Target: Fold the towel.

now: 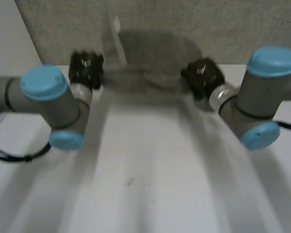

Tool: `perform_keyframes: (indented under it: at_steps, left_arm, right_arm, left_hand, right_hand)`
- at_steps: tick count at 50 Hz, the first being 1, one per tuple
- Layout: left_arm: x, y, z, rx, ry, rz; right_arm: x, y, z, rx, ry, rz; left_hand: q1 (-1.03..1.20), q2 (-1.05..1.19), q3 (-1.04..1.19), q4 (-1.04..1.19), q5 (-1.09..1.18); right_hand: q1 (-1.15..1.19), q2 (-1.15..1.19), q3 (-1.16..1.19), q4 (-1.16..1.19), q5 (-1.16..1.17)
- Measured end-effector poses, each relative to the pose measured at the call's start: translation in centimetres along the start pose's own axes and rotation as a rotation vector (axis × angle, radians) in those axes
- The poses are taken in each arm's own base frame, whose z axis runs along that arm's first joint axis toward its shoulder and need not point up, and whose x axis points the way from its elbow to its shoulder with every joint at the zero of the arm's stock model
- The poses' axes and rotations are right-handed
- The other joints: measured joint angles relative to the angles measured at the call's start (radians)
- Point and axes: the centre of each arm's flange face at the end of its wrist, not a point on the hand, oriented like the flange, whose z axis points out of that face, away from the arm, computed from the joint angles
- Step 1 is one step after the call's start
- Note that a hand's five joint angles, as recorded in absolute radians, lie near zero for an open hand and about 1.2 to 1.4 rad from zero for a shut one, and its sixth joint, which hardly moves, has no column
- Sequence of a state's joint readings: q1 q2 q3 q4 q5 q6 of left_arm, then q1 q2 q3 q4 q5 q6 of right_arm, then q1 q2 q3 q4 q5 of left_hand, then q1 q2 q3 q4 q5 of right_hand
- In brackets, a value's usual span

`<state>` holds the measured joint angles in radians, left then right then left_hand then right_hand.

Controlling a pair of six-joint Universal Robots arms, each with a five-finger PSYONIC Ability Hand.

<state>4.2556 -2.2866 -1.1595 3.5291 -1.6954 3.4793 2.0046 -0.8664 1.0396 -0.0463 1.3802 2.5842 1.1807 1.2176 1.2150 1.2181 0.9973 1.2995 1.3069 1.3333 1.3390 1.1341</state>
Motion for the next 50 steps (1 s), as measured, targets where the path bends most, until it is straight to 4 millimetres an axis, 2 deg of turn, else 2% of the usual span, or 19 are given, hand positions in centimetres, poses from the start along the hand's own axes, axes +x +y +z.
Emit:
perform_keyframes:
  at_steps: [3,6,10,12,19,24,26,33,34,38,44,50]
  left_arm:
    - [1.0,3.5,-2.1,-0.114,0.051,0.018]
    - [1.6,5.7,-3.9,-0.194,0.084,0.030]
    - [2.0,7.6,-5.9,-0.273,0.114,0.042]
    - [2.0,7.9,-6.6,-0.293,0.121,0.045]
    - [1.6,7.4,-8.6,-0.330,0.133,0.050]
    - [1.1,6.7,-9.9,-0.349,0.140,0.053]
    - [1.0,6.5,-10.3,-0.355,0.141,0.053]
    - [0.6,5.9,-11.5,-0.362,0.142,0.053]
    - [0.5,5.8,-11.6,-0.359,0.141,0.052]
    - [0.2,5.2,-11.8,-0.348,0.134,0.051]
    - [-0.2,4.6,-11.9,-0.330,0.122,0.047]
    - [-0.4,4.6,-11.9,-0.327,0.115,0.045]
  right_arm:
    - [-2.0,3.1,0.0,-0.090,-0.074,-0.008]
    - [-3.7,5.5,-0.5,-0.172,-0.135,-0.020]
    - [-5.1,7.5,-1.3,-0.256,-0.194,-0.036]
    - [-5.2,7.8,-1.8,-0.278,-0.206,-0.038]
    - [-4.2,6.4,-4.0,-0.293,-0.201,-0.018]
    - [-3.2,5.0,-5.6,-0.279,-0.173,0.021]
    - [-2.9,4.7,-6.1,-0.274,-0.162,0.037]
    - [-1.8,3.9,-7.1,-0.248,-0.105,0.096]
    - [-1.4,4.0,-7.2,-0.246,-0.088,0.106]
    - [0.0,4.3,-7.1,-0.254,-0.037,0.135]
    - [2.3,5.7,-6.9,-0.295,0.026,0.166]
    - [3.7,7.2,-6.4,-0.337,0.046,0.190]
  left_hand:
    - [0.000,0.000,0.000,0.000,0.000]
    - [0.000,0.000,0.000,0.000,0.000]
    - [0.000,0.000,0.000,0.000,0.000]
    - [0.000,0.000,0.000,0.000,0.000]
    - [0.000,0.000,0.000,0.000,0.000]
    - [0.000,-0.023,-0.016,-0.021,0.000]
    - [-0.004,-0.053,-0.049,-0.053,-0.004]
    - [-0.166,-0.203,-0.200,-0.197,-0.149]
    - [-0.251,-0.277,-0.274,-0.279,-0.233]
    - [-0.365,-0.405,-0.401,-0.405,-0.361]
    - [-0.409,-0.449,-0.446,-0.450,-0.405]
    - [-0.460,-0.501,-0.498,-0.497,-0.452]
  right_hand:
    - [0.000,0.000,0.000,0.000,0.000]
    - [-0.004,-0.005,-0.012,-0.015,-0.006]
    - [-0.097,-0.112,-0.139,-0.145,-0.104]
    - [-0.191,-0.205,-0.227,-0.228,-0.193]
    - [-0.382,-0.378,-0.409,-0.413,-0.394]
    - [-0.756,-0.759,-0.781,-0.786,-0.780]
    - [-0.815,-0.819,-0.843,-0.848,-0.846]
    - [-0.831,-0.830,-0.856,-0.862,-0.872]
    - [-0.832,-0.830,-0.856,-0.862,-0.873]
    - [-0.842,-0.840,-0.870,-0.877,-0.884]
    - [-0.931,-0.928,-0.962,-0.985,-0.990]
    - [-0.944,-0.928,-0.962,-0.992,-1.001]
